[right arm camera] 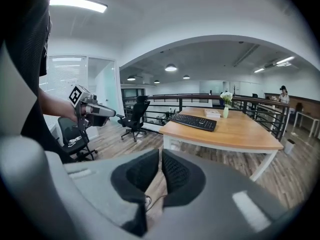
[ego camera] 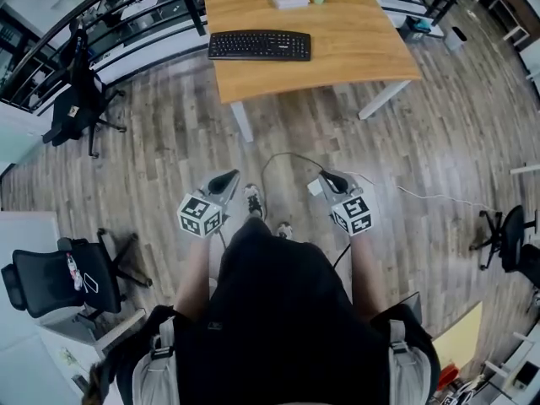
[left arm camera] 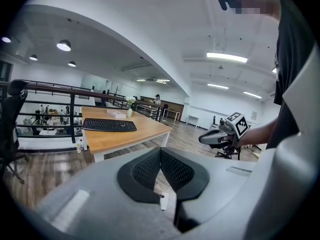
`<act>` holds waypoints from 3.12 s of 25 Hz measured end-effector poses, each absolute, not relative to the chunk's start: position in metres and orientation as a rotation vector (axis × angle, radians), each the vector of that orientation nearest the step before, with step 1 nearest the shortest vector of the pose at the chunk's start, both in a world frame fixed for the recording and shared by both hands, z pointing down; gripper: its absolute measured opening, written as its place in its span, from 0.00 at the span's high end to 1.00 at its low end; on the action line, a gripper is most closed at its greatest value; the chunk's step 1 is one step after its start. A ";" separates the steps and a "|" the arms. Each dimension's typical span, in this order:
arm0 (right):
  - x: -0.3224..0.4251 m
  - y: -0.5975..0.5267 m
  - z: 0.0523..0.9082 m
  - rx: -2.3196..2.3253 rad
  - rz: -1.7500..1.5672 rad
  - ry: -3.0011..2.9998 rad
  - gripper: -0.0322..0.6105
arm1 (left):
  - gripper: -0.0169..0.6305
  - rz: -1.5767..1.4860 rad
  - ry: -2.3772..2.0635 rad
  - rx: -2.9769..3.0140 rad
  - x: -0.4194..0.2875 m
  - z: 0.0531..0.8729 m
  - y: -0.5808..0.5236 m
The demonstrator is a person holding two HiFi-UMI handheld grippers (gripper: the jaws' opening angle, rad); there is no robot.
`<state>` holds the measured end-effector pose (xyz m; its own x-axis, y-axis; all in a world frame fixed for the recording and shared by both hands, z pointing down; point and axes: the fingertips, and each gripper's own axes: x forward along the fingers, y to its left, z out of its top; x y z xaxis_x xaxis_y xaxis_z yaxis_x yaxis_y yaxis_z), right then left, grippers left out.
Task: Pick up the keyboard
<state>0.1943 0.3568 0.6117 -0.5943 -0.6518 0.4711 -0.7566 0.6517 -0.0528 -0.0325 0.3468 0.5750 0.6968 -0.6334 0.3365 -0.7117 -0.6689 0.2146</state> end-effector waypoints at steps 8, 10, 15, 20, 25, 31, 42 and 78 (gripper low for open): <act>0.167 0.314 0.612 1.080 0.325 -2.430 0.92 | 0.96 0.336 -1.037 2.558 -0.057 0.585 0.307; 0.162 0.302 0.612 1.072 0.318 -2.419 0.92 | 0.96 0.325 -1.042 2.559 -0.064 0.583 0.292; 0.145 0.268 0.610 1.090 0.312 -2.412 0.92 | 0.96 0.318 -1.041 2.559 -0.084 0.582 0.256; 0.131 0.237 0.610 1.092 0.310 -2.403 0.92 | 0.96 0.323 -1.031 2.555 -0.098 0.585 0.224; 0.117 0.210 0.614 1.105 0.312 -2.388 0.92 | 0.96 0.310 -1.020 2.567 -0.113 0.585 0.192; 0.092 0.182 0.614 1.092 0.294 -2.389 0.92 | 0.96 0.303 -1.036 2.558 -0.139 0.587 0.164; 0.069 0.150 0.624 1.075 0.273 -2.375 0.92 | 0.96 0.279 -1.051 2.553 -0.164 0.592 0.134; 0.094 0.080 0.638 1.004 0.321 -2.405 0.92 | 0.96 0.325 -1.117 2.507 -0.139 0.592 0.076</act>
<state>0.0936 0.0804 0.6380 -0.5969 -0.5944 0.5389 -0.7150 0.6988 -0.0213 -0.1385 0.0763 0.5917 0.6581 -0.6639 0.3551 -0.7508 -0.6144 0.2426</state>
